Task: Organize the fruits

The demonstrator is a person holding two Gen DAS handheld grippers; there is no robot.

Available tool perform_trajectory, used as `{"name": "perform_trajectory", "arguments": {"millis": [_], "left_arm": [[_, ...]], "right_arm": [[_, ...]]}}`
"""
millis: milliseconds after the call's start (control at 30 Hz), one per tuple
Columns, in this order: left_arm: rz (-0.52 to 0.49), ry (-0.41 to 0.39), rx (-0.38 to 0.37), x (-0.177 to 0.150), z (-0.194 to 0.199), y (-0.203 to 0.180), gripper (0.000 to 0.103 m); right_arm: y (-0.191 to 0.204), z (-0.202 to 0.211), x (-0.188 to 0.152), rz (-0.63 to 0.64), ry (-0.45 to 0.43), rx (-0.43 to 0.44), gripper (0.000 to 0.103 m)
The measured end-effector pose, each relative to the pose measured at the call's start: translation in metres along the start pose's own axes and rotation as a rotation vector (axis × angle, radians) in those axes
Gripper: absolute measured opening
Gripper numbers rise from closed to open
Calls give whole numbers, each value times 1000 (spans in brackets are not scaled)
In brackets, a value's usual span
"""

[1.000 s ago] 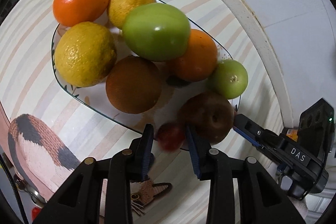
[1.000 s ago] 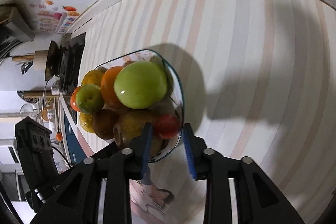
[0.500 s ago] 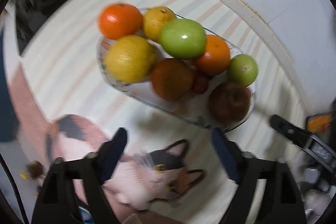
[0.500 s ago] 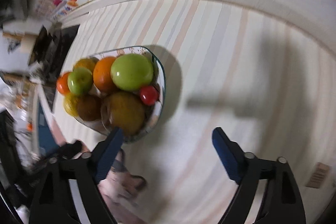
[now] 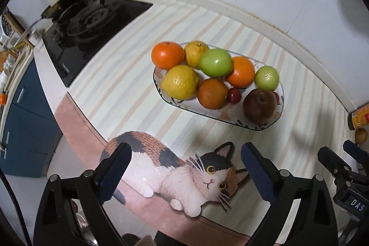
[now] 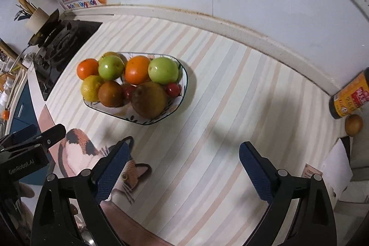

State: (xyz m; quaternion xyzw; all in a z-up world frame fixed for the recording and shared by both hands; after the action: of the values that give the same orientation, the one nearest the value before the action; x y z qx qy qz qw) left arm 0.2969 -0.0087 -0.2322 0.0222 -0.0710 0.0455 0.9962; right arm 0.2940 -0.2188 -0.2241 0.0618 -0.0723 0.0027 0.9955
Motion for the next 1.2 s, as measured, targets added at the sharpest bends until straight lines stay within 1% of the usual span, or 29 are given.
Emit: {"name": "perform_trajectory", "arguments": {"millis": [133,300,433,567,800,967,1133,1200], "left_arm": [[-11,-50,-14,-11,27,4,97],[-49,-122,-26,-35,70,5,97],[-83,-179,-38,-65,105,8,97],[-108,-218,-57,-91,135,14,97],[-118,-279,-53,-130,182,25,97],[-103,-315,-59,-153,206,28,97],[-94,-356,-65,-167,225,28,97],[-92,-360,-76,-170,230,27,97]], "right_arm": [[4,28,-11,-18,-47,-13,98],[9,76,-37,-41,-113,-15,98],[15,118,-74,-66,-171,-29,98],[20,153,-107,-83,-222,-35,98],[35,214,-158,-58,-304,-40,98],[38,249,-181,-37,-347,-41,98],[40,271,-193,-12,-373,-42,98],[41,277,-195,1,-381,-44,98]]}}
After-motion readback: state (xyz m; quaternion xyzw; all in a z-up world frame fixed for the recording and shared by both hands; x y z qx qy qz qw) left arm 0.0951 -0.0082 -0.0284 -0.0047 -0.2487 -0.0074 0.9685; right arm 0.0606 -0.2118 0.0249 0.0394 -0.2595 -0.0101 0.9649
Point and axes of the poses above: each gripper's, at about its wrist camera, not at the fingertips, and z roughly against the way its jaws point, y to its left, x to its top, the point moved 4 cm from there along -z, roughly the way its jaws point, and after that the axes turned 11 degrees about y, right-handed, at the moved point
